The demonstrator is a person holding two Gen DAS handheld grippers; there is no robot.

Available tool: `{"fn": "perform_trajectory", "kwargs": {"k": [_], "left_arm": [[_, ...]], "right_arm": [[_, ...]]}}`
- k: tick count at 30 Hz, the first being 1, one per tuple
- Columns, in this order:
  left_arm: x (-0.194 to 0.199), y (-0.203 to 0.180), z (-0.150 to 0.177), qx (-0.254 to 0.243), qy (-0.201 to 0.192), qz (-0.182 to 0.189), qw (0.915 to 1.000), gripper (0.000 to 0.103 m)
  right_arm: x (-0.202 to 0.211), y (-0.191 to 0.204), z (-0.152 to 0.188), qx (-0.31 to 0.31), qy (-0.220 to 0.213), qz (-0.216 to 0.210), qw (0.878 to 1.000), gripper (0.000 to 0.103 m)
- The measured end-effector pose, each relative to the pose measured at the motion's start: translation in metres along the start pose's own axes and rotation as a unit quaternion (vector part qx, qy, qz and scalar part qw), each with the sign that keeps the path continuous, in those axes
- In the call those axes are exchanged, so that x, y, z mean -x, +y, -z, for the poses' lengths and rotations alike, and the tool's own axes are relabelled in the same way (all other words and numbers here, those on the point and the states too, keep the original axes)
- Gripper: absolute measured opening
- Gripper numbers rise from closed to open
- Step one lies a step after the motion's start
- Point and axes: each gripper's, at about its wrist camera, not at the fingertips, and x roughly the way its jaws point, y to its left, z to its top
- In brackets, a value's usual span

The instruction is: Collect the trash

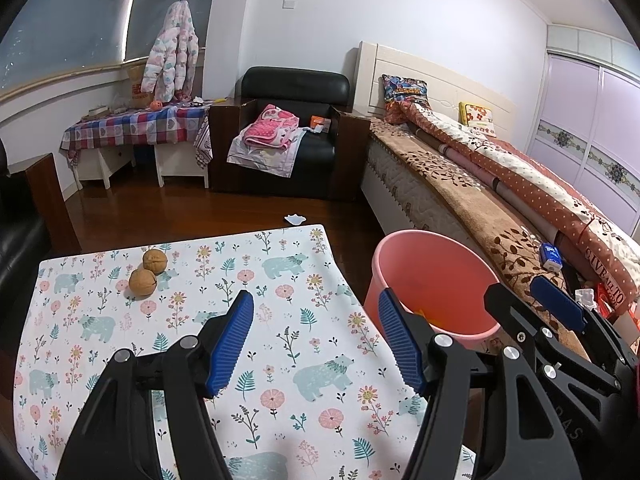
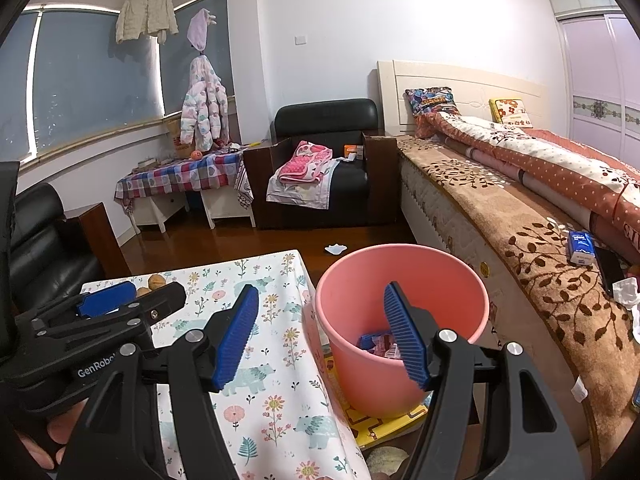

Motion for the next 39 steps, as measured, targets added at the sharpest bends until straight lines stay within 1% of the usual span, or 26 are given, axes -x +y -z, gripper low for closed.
{"fn": "perform_trajectory", "kwargs": {"k": [25,39], "left_arm": [[0.000,0.001,0.000,0.000,0.000,0.000,1.0000,0.064],[-0.001,0.001,-0.001,0.000,0.001,0.000,1.0000,0.064]], "right_arm": [[-0.008,-0.005,-0.001,-0.004,0.006,0.001,1.000,0.066],[-0.010,-0.002,0.007,-0.010,0.008,0.000,1.000,0.066]]}}
